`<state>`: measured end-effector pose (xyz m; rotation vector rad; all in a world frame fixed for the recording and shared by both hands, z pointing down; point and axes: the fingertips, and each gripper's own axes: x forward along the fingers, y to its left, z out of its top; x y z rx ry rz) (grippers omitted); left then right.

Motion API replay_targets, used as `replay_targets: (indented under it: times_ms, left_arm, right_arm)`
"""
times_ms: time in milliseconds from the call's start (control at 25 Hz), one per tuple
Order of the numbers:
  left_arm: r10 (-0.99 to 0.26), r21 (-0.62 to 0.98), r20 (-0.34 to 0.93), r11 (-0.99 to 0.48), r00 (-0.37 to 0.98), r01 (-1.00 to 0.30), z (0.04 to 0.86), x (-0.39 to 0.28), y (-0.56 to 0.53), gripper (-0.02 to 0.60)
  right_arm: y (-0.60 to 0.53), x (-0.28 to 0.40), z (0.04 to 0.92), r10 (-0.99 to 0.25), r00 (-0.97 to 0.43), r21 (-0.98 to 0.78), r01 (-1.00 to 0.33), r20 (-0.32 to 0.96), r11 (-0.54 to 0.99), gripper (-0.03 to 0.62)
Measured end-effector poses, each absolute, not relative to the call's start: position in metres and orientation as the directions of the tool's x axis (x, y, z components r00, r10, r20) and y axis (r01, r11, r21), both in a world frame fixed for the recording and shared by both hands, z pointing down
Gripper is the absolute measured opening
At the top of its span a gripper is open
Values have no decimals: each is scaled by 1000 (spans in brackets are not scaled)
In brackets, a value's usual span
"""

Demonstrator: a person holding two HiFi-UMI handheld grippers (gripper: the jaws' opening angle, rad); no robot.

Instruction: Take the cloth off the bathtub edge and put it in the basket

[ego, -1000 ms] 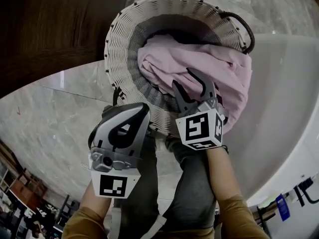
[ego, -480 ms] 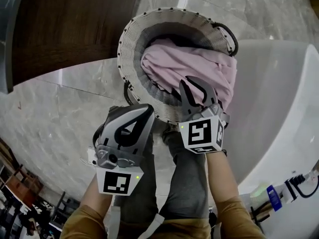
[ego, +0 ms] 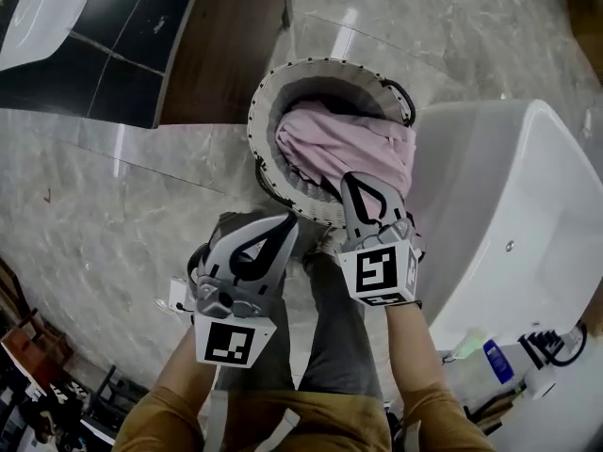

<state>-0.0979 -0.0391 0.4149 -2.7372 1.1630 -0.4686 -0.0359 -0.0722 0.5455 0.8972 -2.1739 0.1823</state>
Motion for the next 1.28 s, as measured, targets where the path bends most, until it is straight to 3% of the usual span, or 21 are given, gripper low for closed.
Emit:
replay_targets:
  times_ms: [480,920,1280]
  left_arm:
    - [-738,-260,169,-672,653,-693,291,-93,-23,6]
    - [-757,-300,48,-633,651,-714,181,-103,6,6]
    - [-757,-318,30,-627,653,-711,122,-121,27,6]
  right_arm:
    - [-44,-32,402,-576,-477,163,-660,664,734,6]
    - [-27,-39,235,-677,-520,224,-682,521,696,6]
    - [3,-56,133,-711,-577,255,-675,403,692,6]
